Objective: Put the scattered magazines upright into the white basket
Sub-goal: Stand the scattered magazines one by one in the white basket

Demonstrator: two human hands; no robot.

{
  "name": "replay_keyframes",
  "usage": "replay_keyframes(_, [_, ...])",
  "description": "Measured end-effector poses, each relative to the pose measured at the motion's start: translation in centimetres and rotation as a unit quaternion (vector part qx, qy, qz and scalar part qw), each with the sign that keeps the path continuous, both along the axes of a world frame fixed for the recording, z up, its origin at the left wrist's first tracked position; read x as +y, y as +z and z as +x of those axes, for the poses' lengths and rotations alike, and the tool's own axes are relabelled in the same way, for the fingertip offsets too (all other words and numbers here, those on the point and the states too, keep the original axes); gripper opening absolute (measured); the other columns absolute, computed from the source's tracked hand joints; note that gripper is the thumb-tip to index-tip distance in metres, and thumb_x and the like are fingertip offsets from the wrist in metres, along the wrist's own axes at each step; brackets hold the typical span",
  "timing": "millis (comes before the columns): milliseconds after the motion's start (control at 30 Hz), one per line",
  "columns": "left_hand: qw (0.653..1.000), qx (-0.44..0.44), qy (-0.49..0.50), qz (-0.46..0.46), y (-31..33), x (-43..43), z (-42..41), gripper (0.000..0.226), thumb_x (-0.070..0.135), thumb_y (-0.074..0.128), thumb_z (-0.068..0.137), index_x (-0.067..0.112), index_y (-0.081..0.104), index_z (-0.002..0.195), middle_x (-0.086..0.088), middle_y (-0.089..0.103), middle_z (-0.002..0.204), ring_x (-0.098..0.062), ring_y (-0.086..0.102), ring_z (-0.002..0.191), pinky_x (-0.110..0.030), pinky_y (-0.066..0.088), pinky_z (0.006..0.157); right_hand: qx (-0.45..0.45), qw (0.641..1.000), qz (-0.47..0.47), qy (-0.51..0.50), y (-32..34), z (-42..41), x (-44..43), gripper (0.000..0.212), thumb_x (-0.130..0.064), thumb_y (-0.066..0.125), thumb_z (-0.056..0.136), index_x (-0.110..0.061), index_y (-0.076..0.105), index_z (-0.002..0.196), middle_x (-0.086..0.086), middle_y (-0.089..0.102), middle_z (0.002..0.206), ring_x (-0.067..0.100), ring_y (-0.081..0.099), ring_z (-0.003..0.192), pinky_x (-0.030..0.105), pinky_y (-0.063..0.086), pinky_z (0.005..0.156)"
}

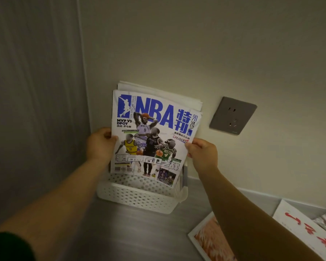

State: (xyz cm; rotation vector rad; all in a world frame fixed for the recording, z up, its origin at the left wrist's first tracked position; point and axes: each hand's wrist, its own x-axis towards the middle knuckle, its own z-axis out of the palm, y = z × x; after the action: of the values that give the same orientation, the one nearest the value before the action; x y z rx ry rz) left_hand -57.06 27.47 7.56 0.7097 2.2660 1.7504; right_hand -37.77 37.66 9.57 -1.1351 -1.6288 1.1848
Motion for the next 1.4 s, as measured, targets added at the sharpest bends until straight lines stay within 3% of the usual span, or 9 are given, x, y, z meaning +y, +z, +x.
replay_keyframes(133, [1.0,0.017,-0.01,0.014,-0.3,0.6,0.1,0.028,0.003,0.039,0.09,0.003,0.055,0.113,-0.019,0.06,0.12,-0.034,0.054,0.108,-0.033,0.039,0.08,0.025,0.998,0.022,-0.052,-0.5,-0.9,-0.1,0.012,-0.008,0.051,0.088,-0.015,0.058,0.095,0.001,0.062,0.096,-0.001,0.055,0.061,0.01,0.044,0.049])
replay_keyframes(233, [0.998,-0.004,-0.059,0.026,-0.4,1.6,0.7,0.032,0.002,0.038,0.089,0.008,0.044,0.12,-0.017,0.053,0.125,-0.028,0.051,0.113,-0.037,0.043,0.086,0.051,0.998,-0.01,-0.042,-0.8,-1.5,-0.3,0.044,-0.001,0.046,0.089,-0.013,0.037,0.13,-0.005,0.046,0.108,0.006,0.056,0.07,0.009,0.048,0.042])
replay_keyframes(433, [0.99,-0.077,-0.1,0.059,0.0,2.7,0.7,0.043,0.004,0.046,0.088,0.011,0.032,0.128,-0.014,0.046,0.132,-0.021,0.045,0.117,-0.038,0.039,0.095,0.022,0.998,-0.043,0.031,-1.3,-2.6,-1.1,0.06,0.002,0.049,0.086,-0.018,0.026,0.137,0.011,0.048,0.133,0.029,0.052,0.116,0.048,0.051,0.09])
replay_keyframes(600, [0.99,-0.053,-0.126,0.03,0.0,1.7,0.5,0.042,0.008,0.05,0.087,0.009,0.034,0.125,-0.016,0.047,0.131,-0.029,0.044,0.122,-0.046,0.039,0.101,-0.003,0.997,-0.024,0.074,-0.8,-1.7,-1.0,0.057,0.006,0.05,0.084,-0.015,0.032,0.133,0.005,0.052,0.118,0.008,0.052,0.087,0.012,0.05,0.051])
replay_keyframes(700, [0.996,-0.038,-0.085,0.011,0.4,0.9,1.1,0.059,0.009,0.051,0.087,0.009,0.021,0.138,-0.015,0.036,0.143,-0.032,0.034,0.132,-0.049,0.032,0.109,-0.014,0.997,-0.021,0.066,-0.2,-0.9,-1.6,0.054,0.006,0.048,0.085,-0.015,0.034,0.132,-0.004,0.046,0.104,0.005,0.043,0.092,0.005,0.044,0.045])
replay_keyframes(833, [0.997,0.032,-0.072,-0.019,0.8,-1.3,3.1,0.059,0.014,0.049,0.089,0.011,0.02,0.14,-0.013,0.025,0.149,-0.031,0.026,0.135,-0.048,0.025,0.113,-0.059,0.998,0.0,0.024,0.6,1.7,-3.0,0.057,-0.004,0.048,0.088,-0.014,0.026,0.139,0.004,0.04,0.141,0.019,0.04,0.126,0.026,0.043,0.092])
replay_keyframes(1167, [0.98,0.097,-0.17,-0.047,-0.3,-5.7,19.1,0.038,0.006,0.052,0.086,0.006,0.049,0.124,-0.017,0.046,0.136,-0.032,0.042,0.125,-0.039,0.033,0.104,-0.117,0.99,0.02,-0.07,0.4,18.0,-6.4,0.044,-0.011,0.043,0.092,-0.018,0.036,0.134,0.003,0.041,0.142,0.019,0.042,0.127,0.027,0.035,0.102])
replay_keyframes(1300, [0.967,0.058,-0.238,-0.067,-2.2,-7.1,27.4,0.023,0.002,0.052,0.085,0.007,0.063,0.104,-0.016,0.062,0.117,-0.026,0.055,0.104,-0.031,0.038,0.088,-0.151,0.981,-0.006,-0.126,-1.6,27.6,-7.6,0.038,-0.009,0.04,0.093,-0.015,0.042,0.13,0.006,0.046,0.137,0.008,0.051,0.086,-0.005,0.041,0.06])
replay_keyframes(1400, [0.951,0.045,-0.291,-0.094,-3.3,-8.1,34.5,0.023,0.001,0.053,0.083,0.022,0.063,0.078,-0.01,0.066,0.101,-0.02,0.053,0.086,-0.025,0.036,0.074,-0.191,0.97,-0.025,-0.146,-3.5,35.8,-8.7,0.033,-0.008,0.04,0.092,-0.013,0.048,0.124,0.009,0.048,0.135,0.021,0.049,0.112,0.016,0.041,0.084])
